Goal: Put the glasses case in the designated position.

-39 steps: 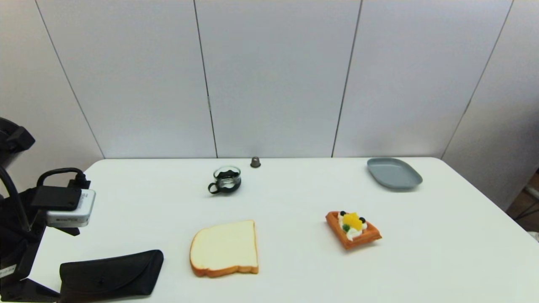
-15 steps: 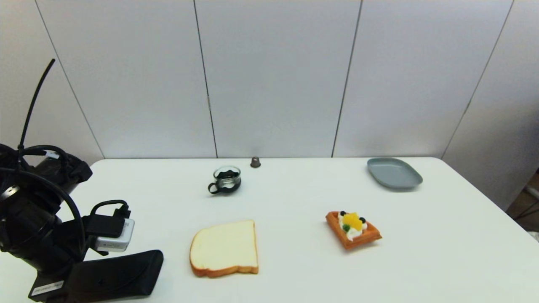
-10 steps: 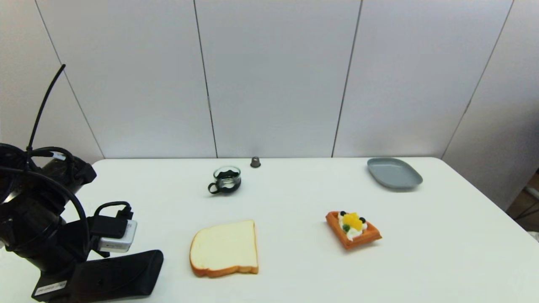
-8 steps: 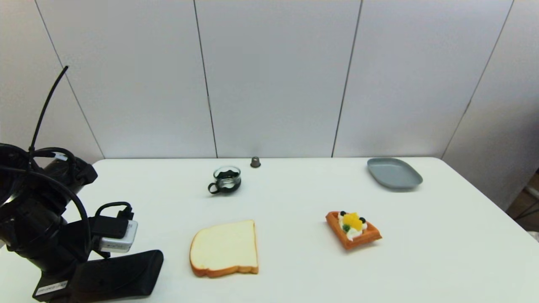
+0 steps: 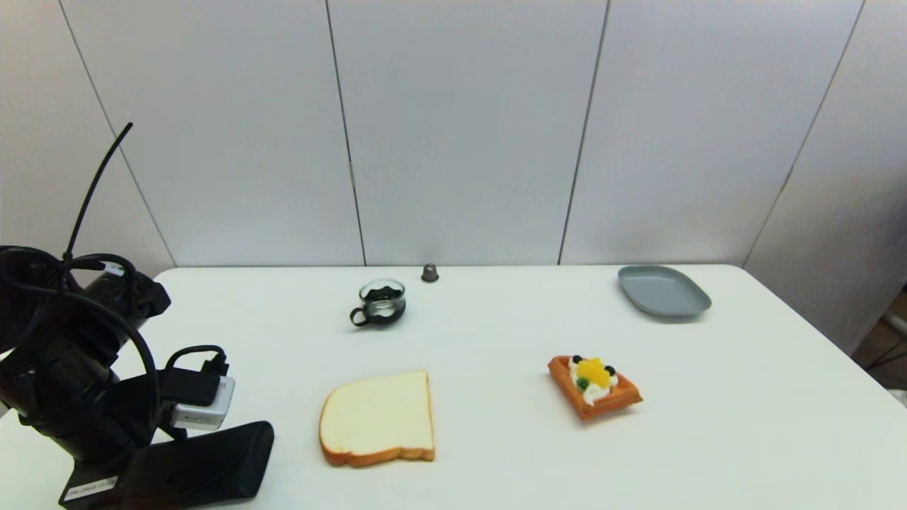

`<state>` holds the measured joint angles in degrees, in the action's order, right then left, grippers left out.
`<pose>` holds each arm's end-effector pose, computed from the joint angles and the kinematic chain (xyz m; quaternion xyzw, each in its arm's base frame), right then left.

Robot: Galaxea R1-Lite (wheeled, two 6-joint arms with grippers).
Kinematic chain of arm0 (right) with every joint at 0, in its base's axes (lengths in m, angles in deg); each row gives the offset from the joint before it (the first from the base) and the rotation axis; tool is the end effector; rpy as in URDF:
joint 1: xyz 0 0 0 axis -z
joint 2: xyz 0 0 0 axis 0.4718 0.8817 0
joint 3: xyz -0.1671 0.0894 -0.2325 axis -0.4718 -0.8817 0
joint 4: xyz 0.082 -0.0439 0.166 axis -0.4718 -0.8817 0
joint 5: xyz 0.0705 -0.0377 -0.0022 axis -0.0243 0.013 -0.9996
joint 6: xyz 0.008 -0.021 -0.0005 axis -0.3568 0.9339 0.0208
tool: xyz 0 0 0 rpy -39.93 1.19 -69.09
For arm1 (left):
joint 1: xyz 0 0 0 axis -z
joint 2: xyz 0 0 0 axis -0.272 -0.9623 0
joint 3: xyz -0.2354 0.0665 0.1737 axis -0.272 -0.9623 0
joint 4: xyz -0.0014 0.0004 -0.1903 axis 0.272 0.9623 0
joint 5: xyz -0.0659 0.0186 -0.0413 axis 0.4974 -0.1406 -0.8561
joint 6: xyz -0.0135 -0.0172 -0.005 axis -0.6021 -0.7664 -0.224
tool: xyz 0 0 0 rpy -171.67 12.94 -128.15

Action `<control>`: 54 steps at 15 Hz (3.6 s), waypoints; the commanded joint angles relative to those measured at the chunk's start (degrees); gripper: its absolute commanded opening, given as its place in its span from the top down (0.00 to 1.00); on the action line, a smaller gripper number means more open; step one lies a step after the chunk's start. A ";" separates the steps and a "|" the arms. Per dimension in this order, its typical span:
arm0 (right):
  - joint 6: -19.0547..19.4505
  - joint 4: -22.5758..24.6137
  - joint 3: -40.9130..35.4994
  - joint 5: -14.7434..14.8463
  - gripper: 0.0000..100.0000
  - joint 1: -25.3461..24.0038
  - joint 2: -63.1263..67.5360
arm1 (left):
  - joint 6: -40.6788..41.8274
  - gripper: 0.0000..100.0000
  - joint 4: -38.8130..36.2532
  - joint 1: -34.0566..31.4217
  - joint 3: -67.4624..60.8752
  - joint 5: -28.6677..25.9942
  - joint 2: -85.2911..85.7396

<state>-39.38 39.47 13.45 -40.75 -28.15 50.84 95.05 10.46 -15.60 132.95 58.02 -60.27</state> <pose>-0.0228 -0.0001 0.0764 0.0042 -0.0044 -0.0016 1.0000 0.2167 -0.0032 0.1384 0.4122 0.5193 -0.4490 0.5991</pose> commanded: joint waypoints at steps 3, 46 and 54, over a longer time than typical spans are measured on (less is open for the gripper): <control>-0.04 0.00 0.00 -0.01 0.00 0.00 0.06 | 0.41 1.00 0.08 -0.01 -0.20 -0.03 -0.33; 0.14 0.00 0.00 -0.01 0.00 0.00 0.06 | -13.30 1.00 -5.81 4.39 0.59 -3.10 20.15; -0.04 0.00 0.00 -0.01 0.00 0.00 0.06 | -35.71 1.00 -0.18 18.01 5.07 -2.75 21.29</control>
<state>-39.31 39.47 13.45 -40.77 -28.15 50.84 64.01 8.54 -0.74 136.25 55.34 -39.05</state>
